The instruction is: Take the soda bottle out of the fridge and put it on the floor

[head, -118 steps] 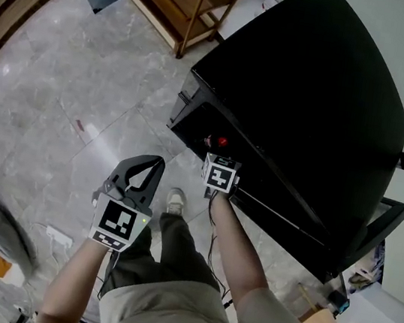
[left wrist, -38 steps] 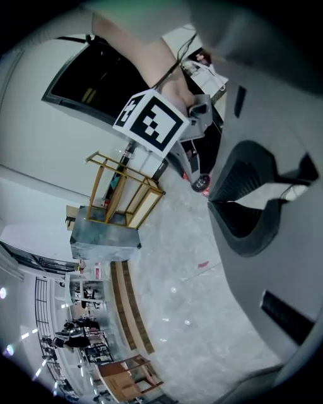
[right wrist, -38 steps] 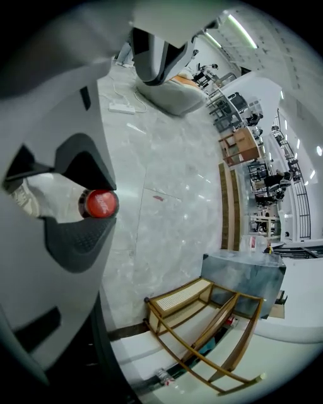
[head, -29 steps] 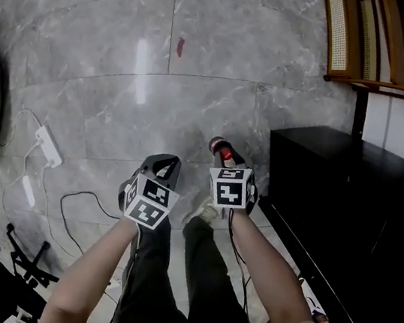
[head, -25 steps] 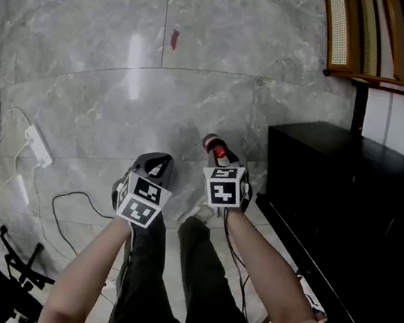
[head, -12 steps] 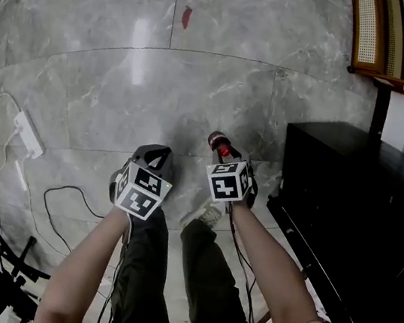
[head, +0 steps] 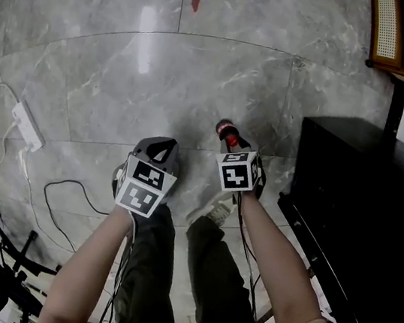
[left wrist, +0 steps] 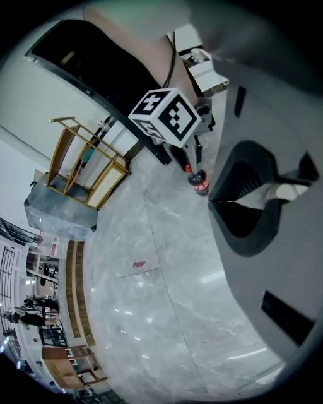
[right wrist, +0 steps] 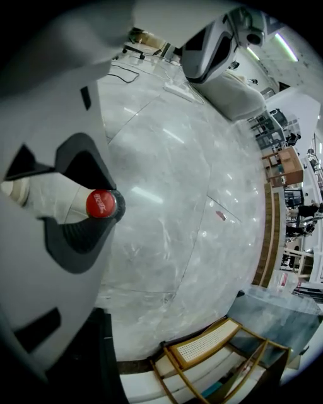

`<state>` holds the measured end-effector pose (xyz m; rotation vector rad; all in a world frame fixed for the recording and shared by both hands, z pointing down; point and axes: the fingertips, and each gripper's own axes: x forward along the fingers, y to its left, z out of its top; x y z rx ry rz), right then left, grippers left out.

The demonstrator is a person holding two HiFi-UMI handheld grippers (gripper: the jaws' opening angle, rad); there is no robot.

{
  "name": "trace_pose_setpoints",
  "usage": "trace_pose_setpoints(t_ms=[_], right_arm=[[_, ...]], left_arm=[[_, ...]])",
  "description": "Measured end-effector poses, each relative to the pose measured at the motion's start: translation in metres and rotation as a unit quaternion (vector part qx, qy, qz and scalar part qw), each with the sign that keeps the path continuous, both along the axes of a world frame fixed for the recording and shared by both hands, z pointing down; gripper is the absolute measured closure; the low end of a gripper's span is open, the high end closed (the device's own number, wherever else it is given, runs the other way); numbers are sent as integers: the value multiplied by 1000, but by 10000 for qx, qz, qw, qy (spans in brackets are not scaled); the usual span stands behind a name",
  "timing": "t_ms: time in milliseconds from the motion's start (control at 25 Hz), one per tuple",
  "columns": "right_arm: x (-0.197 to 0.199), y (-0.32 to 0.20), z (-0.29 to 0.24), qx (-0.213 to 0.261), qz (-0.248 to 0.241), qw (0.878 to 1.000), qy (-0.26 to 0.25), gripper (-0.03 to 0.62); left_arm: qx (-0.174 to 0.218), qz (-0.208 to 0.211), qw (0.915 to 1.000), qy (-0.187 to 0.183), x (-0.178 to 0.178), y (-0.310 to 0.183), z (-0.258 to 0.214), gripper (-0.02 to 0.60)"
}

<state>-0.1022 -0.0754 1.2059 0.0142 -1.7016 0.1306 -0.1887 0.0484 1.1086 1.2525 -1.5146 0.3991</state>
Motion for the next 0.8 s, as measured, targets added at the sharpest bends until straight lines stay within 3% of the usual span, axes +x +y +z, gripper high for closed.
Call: trace_pose_setpoints(t_ms=[240, 360, 560, 800], right_arm=[[-3, -2, -14, -153, 264, 9994, -153, 468], [-6, -7, -36, -161, 462, 9983, -316, 511], [-10, -15, -102, -160, 1026, 9935, -475, 547], [-25, -31, -198, -108, 1240, 9865, -1060, 580]], left_arm=[[-47, -233, 9997, 14, -15, -6, -17, 575], [-19, -307, 9995, -5, -22, -12, -33, 575], [97, -266, 9995, -102, -32, -21, -81, 575], [382, -120, 9987, -309, -41, -39, -159, 575]])
